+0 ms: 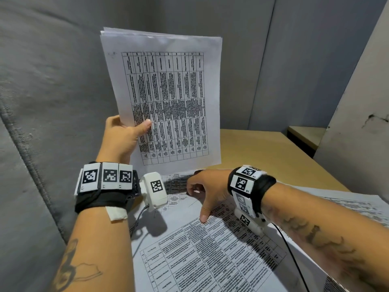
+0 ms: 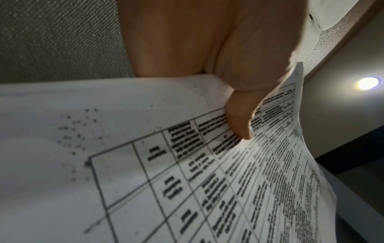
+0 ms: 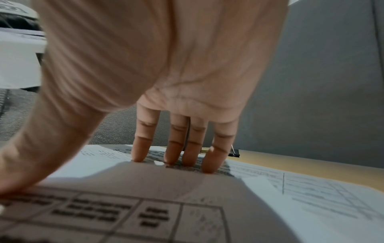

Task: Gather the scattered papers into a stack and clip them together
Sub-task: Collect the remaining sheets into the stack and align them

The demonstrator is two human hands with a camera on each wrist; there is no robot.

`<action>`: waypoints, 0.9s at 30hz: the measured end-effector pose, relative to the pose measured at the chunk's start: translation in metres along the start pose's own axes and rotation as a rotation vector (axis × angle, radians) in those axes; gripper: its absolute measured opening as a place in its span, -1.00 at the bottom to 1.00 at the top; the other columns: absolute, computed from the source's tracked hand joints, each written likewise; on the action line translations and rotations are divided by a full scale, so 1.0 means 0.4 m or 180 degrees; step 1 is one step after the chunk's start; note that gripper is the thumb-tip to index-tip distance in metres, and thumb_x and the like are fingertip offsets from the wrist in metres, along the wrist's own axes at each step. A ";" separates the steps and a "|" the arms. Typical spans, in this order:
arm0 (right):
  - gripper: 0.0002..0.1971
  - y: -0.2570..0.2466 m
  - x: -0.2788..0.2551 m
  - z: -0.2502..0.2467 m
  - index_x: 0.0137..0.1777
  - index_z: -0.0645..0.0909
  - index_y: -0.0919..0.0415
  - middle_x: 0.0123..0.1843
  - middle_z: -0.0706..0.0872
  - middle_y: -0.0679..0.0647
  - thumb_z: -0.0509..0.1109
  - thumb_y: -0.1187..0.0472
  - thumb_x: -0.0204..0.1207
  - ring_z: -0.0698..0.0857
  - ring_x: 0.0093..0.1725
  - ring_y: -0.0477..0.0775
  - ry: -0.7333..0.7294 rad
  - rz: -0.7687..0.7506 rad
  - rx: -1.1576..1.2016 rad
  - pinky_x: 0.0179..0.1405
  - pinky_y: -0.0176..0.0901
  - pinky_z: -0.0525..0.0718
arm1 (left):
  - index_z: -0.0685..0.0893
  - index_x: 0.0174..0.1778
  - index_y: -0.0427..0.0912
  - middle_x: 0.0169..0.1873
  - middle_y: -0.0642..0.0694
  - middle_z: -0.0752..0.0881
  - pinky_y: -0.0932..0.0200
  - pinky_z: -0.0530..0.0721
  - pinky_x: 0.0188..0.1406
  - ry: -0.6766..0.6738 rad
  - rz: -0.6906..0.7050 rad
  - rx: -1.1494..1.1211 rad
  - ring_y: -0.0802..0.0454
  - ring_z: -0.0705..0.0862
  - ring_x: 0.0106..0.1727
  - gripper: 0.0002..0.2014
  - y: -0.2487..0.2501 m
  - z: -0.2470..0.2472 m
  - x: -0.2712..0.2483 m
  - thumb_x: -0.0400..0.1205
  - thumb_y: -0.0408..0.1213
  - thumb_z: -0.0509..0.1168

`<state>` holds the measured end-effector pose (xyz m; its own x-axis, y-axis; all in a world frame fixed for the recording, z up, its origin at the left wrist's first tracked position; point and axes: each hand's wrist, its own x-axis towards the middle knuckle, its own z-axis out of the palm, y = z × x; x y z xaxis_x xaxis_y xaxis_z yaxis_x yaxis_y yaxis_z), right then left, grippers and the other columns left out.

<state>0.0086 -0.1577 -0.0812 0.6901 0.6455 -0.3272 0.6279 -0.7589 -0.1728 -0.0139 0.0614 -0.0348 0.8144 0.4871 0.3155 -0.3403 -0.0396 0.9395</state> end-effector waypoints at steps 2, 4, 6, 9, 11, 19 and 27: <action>-0.30 0.000 -0.001 -0.001 0.17 0.57 0.00 -0.01 0.66 -0.06 0.76 -0.19 0.08 0.62 -0.09 0.04 0.0028 0.0024 -0.0042 -0.23 -0.14 0.60 | 0.31 0.24 -0.16 0.12 -0.08 0.55 0.08 0.48 0.37 -0.0013 -0.0026 0.0025 -0.01 0.57 0.27 -0.41 -0.006 0.001 0.005 0.47 -0.31 0.56; -0.20 0.004 0.000 -0.001 0.28 0.53 -0.06 0.15 0.69 -0.03 0.75 -0.23 0.06 0.67 0.07 0.10 0.0002 0.0113 -0.0048 -0.03 -0.06 0.68 | 0.32 0.30 -0.21 0.07 -0.08 0.52 0.08 0.43 0.37 -0.0038 -0.0035 0.0004 0.01 0.54 0.23 -0.39 -0.011 0.001 0.008 0.48 -0.29 0.55; -0.10 0.005 0.001 0.000 0.38 0.46 -0.08 0.26 0.67 -0.02 0.74 -0.27 0.04 0.67 0.17 0.12 -0.0029 0.0238 -0.0067 0.15 0.03 0.69 | 0.32 0.35 -0.28 -0.10 0.01 0.43 0.14 0.38 0.27 -0.0041 -0.0033 -0.0010 0.11 0.50 0.08 -0.38 -0.016 0.002 0.010 0.50 -0.28 0.54; -0.28 -0.004 -0.008 -0.001 0.24 0.55 0.11 0.12 0.69 0.04 0.73 -0.18 0.16 0.67 0.03 0.11 -0.0046 0.0192 -0.0030 -0.05 -0.07 0.67 | 0.36 0.13 -0.20 -0.14 0.00 0.42 0.15 0.41 0.20 -0.0048 -0.0029 -0.0008 0.10 0.51 0.01 -0.51 -0.015 -0.003 0.012 0.49 -0.29 0.55; -0.50 -0.012 -0.020 -0.004 -0.04 0.58 0.24 -0.13 0.70 0.14 0.73 -0.04 0.24 0.61 -0.22 0.09 -0.0026 0.0091 0.0099 -0.37 -0.18 0.48 | 0.40 -0.09 -0.15 -0.19 -0.04 0.42 0.15 0.48 0.21 -0.0136 -0.0129 0.0002 0.01 0.51 -0.03 -0.61 -0.013 -0.004 0.013 0.48 -0.29 0.55; -0.84 -0.063 -0.137 -0.043 0.00 0.72 0.01 -0.27 0.61 -0.21 0.59 0.18 0.46 0.59 -0.28 -0.18 0.0292 -0.0248 -0.0672 -0.35 -0.28 0.57 | 0.50 -0.23 -0.30 -0.11 -0.27 0.58 0.13 0.39 0.34 -0.0275 -0.0260 -0.0143 -0.07 0.60 -0.06 -0.68 0.013 -0.001 -0.001 0.48 -0.25 0.53; -0.73 0.121 -0.404 -0.191 -0.38 0.62 0.05 -0.50 0.59 -0.16 0.70 0.19 0.30 0.52 -0.49 -0.20 0.1720 0.0251 0.0391 -0.45 -0.25 0.44 | 0.32 -0.47 -0.15 -0.39 -0.11 0.42 0.00 0.34 0.47 -0.0266 -0.0394 -0.0093 0.00 0.56 -0.10 -0.55 0.061 0.009 -0.034 0.49 -0.21 0.50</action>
<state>-0.0452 -0.2921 0.0344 0.8399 0.5141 0.1737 0.5426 -0.7903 -0.2845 -0.0315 0.0506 -0.0157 0.8868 0.4123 0.2087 -0.2475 0.0424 0.9680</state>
